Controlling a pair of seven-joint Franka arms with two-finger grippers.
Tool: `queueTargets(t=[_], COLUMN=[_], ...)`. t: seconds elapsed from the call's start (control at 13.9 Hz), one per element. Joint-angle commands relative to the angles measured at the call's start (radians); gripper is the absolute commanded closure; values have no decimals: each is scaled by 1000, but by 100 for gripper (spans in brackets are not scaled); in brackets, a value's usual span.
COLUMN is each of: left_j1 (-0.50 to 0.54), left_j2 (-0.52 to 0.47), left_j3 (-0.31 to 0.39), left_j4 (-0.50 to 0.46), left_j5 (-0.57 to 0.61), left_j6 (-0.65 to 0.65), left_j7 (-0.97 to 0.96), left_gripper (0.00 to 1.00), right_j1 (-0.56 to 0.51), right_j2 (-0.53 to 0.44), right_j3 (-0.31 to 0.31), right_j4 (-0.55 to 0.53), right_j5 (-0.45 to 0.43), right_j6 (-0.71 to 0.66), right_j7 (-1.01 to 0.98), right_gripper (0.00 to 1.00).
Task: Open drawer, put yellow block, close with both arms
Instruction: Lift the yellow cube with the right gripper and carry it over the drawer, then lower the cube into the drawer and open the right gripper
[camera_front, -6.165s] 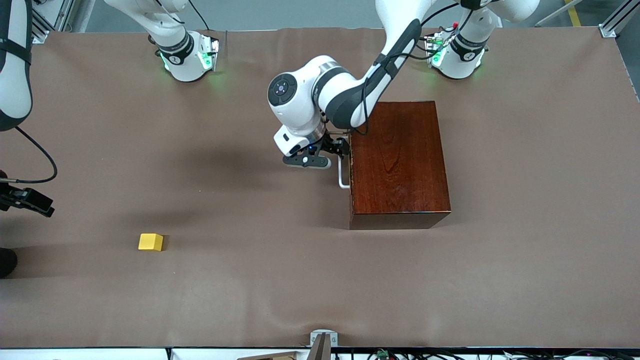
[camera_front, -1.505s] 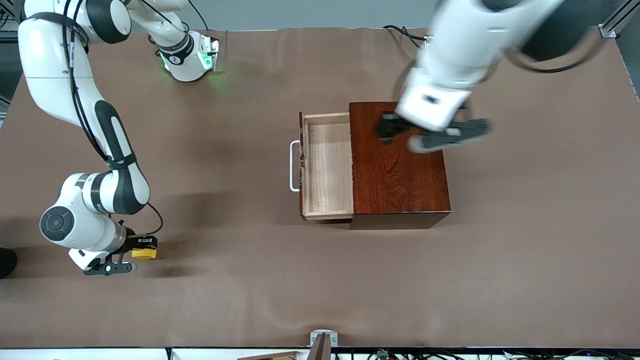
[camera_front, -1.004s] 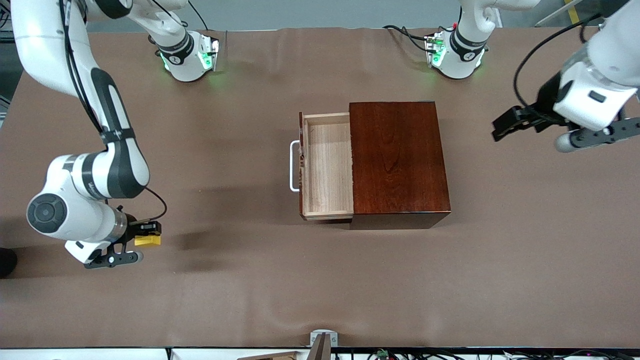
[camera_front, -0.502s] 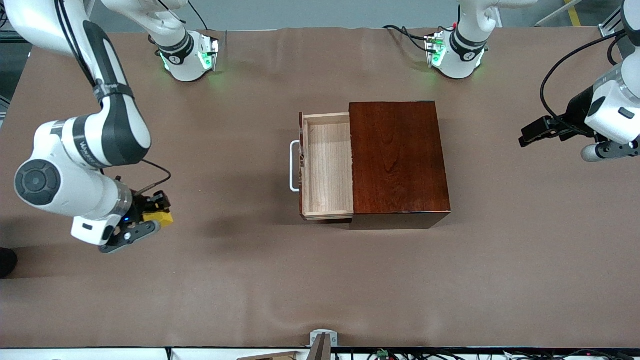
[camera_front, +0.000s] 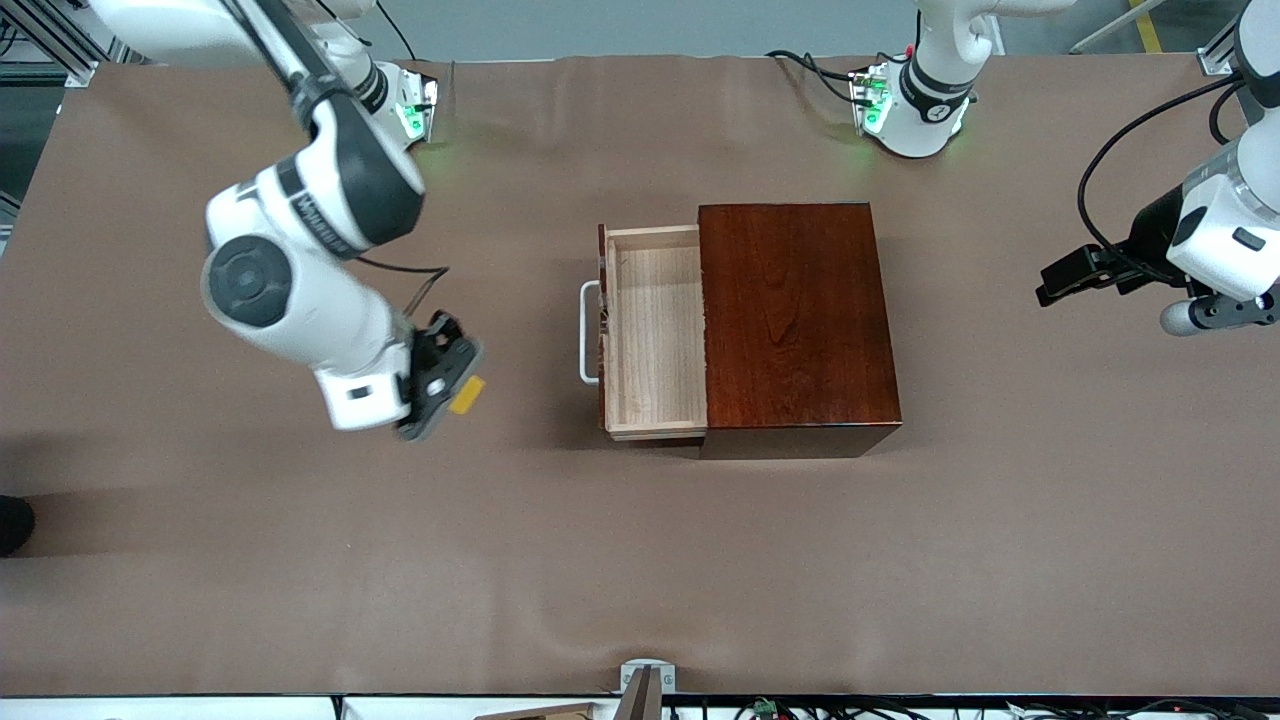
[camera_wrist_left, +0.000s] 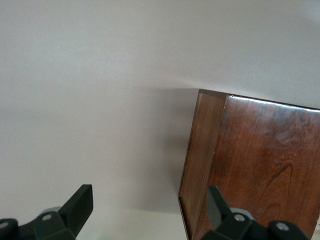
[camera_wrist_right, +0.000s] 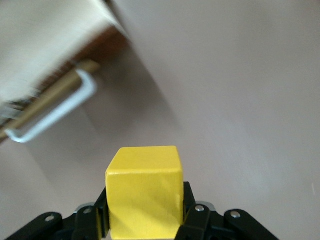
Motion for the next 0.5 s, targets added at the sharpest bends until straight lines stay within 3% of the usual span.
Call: queueTargets(t=[0.0, 0.22, 0.43], left_j1=[-8, 11, 12], left_j2=[-1, 2, -1], left_j3=[-9, -7, -9], left_j4=[14, 3, 11], left_j5=[22, 29, 27], left_j6=[19, 16, 10], left_j7=[25, 28, 26], left_gripper=[0, 0, 0], right_j1=[76, 181, 295], right_j2=[-19, 5, 69], right_j3=[19, 17, 13], right_j4=[-21, -19, 33], right_j5=[-5, -24, -177], right_j6=[66, 129, 137], right_j7=[-141, -223, -211], right_gripper=[100, 100, 100])
